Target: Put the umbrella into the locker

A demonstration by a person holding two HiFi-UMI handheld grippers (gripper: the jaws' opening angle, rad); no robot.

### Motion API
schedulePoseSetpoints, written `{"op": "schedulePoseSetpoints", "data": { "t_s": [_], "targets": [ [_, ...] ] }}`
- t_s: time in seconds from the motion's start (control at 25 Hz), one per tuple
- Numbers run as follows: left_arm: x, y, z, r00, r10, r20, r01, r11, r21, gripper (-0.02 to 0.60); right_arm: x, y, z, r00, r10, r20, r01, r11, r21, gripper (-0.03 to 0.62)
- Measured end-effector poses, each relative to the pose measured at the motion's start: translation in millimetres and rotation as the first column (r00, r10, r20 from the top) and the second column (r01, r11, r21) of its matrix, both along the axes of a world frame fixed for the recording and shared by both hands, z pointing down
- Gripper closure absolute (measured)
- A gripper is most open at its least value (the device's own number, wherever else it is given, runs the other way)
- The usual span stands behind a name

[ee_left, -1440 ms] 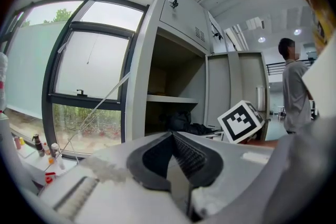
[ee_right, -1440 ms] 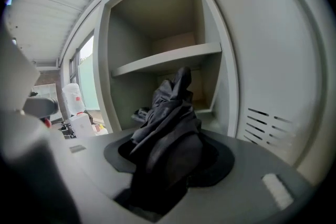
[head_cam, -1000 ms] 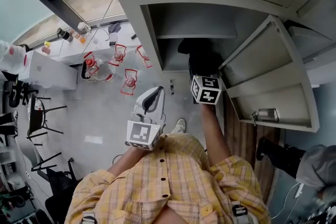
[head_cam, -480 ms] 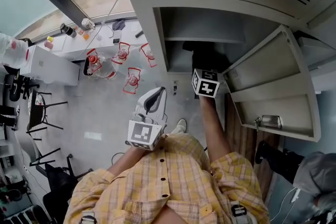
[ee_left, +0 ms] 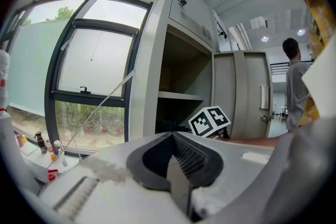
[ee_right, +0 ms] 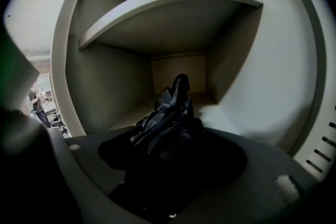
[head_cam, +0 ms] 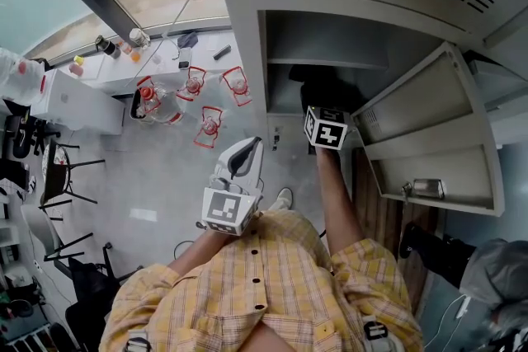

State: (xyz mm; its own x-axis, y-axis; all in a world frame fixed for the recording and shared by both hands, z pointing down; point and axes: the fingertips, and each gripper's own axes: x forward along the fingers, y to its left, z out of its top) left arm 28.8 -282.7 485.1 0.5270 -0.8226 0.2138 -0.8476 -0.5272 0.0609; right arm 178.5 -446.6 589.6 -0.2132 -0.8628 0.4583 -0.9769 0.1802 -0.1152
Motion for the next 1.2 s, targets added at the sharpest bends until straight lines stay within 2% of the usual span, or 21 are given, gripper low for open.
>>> {"op": "schedulePoseSetpoints", "data": {
  "t_s": [0.16,0.48,0.68,1.0,1.2],
  "targets": [
    [0.1,6.3,-2.1,1.000,0.017,-0.005,-0.017,1.000,0.001,0.584,1.0,8.1,-10.0,0.999,-0.011,0.044,0.010,1.000,0.017,0.258],
    [-10.1,19.1,-6.2,0.999,0.028,-0.020,-0.028,1.000,0.009,0.584,1.6,31.0,-38.7,0.996,-0.002,0.084,-0.004,0.997,0.074,0.260],
    [-16.2,26.2,-15.9,0.998,0.020,-0.055,-0.021,1.000,-0.006,0.584,0.3,54.3,-55.5,0.994,0.007,0.110,-0.019,0.994,0.106,0.275],
    [-19.5,41.8,-17.8,0.995,0.072,-0.065,-0.070,0.997,0.026,0.584,-3.8,103.2,-89.7,0.991,0.026,0.132,-0.050,0.981,0.186,0.387],
    [-21.3,47.4,-27.0,0.991,0.090,-0.100,-0.088,0.996,0.029,0.584,-7.2,136.9,-107.1,0.990,0.060,0.126,-0.089,0.966,0.242,0.465]
  ]
}}
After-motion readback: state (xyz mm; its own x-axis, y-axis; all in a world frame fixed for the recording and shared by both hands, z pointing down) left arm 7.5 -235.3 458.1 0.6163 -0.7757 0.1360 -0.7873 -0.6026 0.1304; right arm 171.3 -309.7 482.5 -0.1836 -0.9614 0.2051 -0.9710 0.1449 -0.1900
